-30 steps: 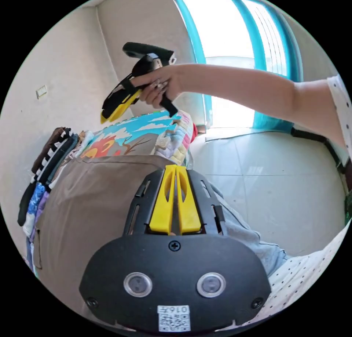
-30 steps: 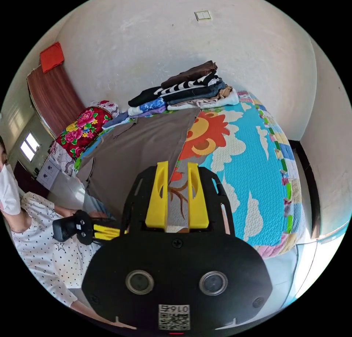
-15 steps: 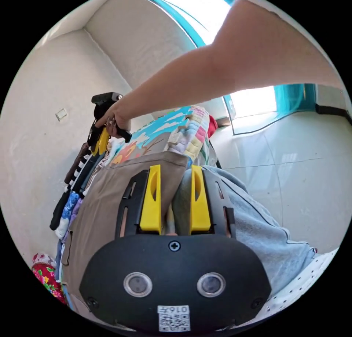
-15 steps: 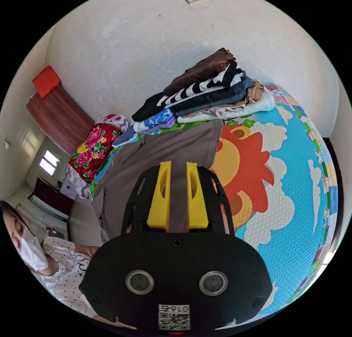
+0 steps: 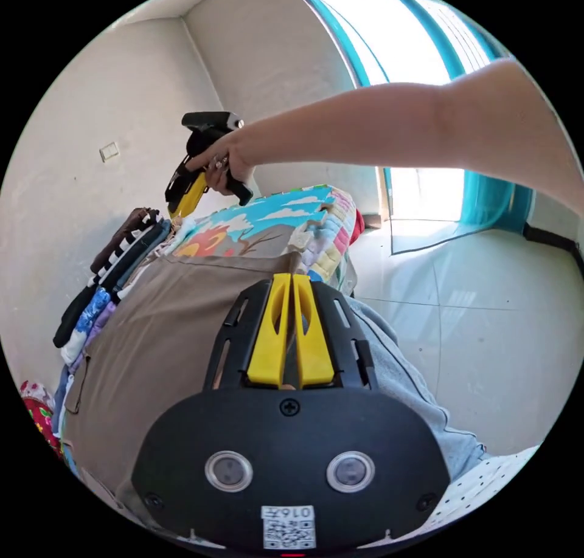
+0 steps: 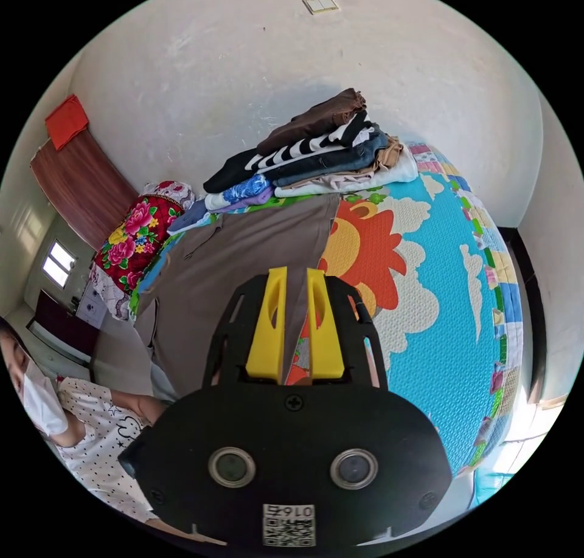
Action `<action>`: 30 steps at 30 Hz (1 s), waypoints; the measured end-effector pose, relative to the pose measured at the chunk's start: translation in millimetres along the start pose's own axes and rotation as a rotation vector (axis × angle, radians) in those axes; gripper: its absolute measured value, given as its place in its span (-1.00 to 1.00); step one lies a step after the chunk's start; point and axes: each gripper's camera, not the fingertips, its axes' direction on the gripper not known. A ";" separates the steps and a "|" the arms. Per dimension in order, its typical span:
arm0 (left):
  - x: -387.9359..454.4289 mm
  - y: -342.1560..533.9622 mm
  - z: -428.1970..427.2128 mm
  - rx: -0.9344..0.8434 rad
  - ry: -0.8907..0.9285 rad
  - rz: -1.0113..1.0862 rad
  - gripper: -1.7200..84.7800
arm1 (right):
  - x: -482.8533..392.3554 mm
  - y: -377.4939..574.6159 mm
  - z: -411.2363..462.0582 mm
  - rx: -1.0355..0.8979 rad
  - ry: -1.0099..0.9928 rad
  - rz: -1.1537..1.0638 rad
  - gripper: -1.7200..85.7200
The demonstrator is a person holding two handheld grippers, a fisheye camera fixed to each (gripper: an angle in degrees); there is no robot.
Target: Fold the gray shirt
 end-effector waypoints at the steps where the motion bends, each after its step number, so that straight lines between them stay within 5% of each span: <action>1: -6.3 0.8 -3.2 0.004 0.023 -0.012 -0.98 | -2.2 -12.8 8.7 -0.007 0.005 0.006 -0.82; 9: -85.1 17.4 -35.2 0.095 0.343 -0.145 -0.98 | -28.5 -120.0 102.9 -0.097 0.108 0.003 -0.79; 14: -139.2 31.6 -29.3 0.155 0.510 -0.265 -0.98 | -135.0 -183.9 174.9 -0.107 0.200 -0.353 -0.78; 19: -170.5 34.0 -30.5 0.175 0.521 -0.276 -0.98 | -226.6 -219.9 249.0 -0.124 0.274 -0.639 -0.78; 25: -211.9 33.7 -31.7 0.208 0.568 -0.328 -0.98 | -254.8 -256.0 324.4 -0.258 0.308 -0.694 -0.84; 30: -244.6 26.5 -21.1 0.199 0.612 -0.328 -0.98 | -260.3 -271.8 334.6 -0.184 0.328 -0.666 -0.95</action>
